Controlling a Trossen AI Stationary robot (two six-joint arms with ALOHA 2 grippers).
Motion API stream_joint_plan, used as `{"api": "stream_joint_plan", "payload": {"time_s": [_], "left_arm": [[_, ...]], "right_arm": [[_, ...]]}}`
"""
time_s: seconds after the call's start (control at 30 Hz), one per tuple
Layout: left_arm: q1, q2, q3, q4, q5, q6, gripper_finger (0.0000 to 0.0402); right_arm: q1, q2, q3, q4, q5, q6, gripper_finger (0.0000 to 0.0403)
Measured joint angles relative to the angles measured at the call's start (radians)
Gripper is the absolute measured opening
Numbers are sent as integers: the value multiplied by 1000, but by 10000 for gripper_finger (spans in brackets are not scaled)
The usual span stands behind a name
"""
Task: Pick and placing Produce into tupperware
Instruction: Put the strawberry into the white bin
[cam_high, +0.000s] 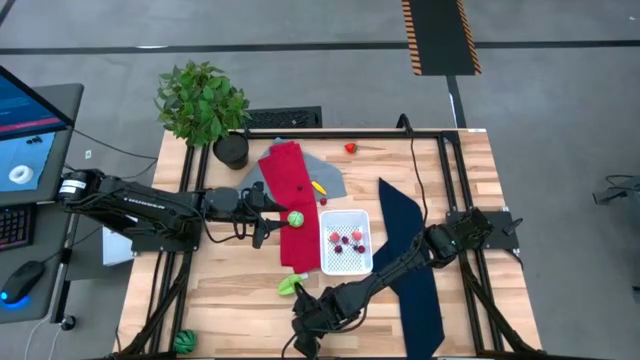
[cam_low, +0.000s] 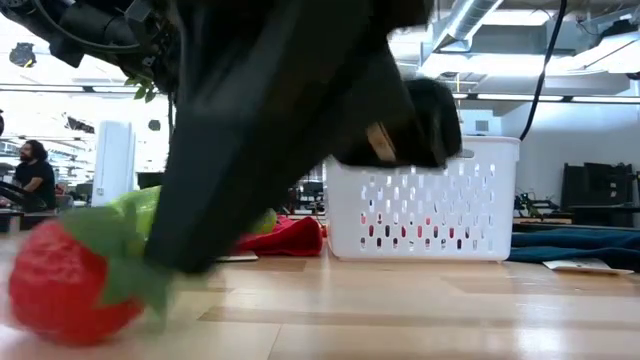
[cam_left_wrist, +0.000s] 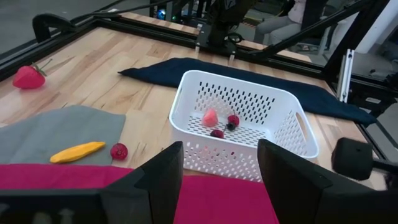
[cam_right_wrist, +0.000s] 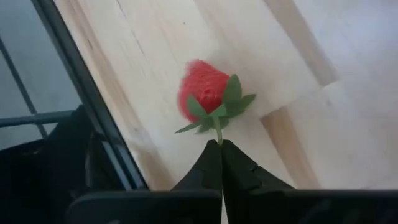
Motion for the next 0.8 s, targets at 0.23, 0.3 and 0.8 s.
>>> {"api": "stream_joint_plan", "payload": {"time_s": [0.23,0.3,0.8], "left_arm": [[0,0,0,-1,0,0,196],[0,0,0,-1,0,0,196],[0,0,0,-6,0,-1,196]], "right_arm": [[3,-1,140,-161,91,-42,13],[4,-3,185,-222,118,-49,13],[-7,-19,300,-780,368,40,13]]}}
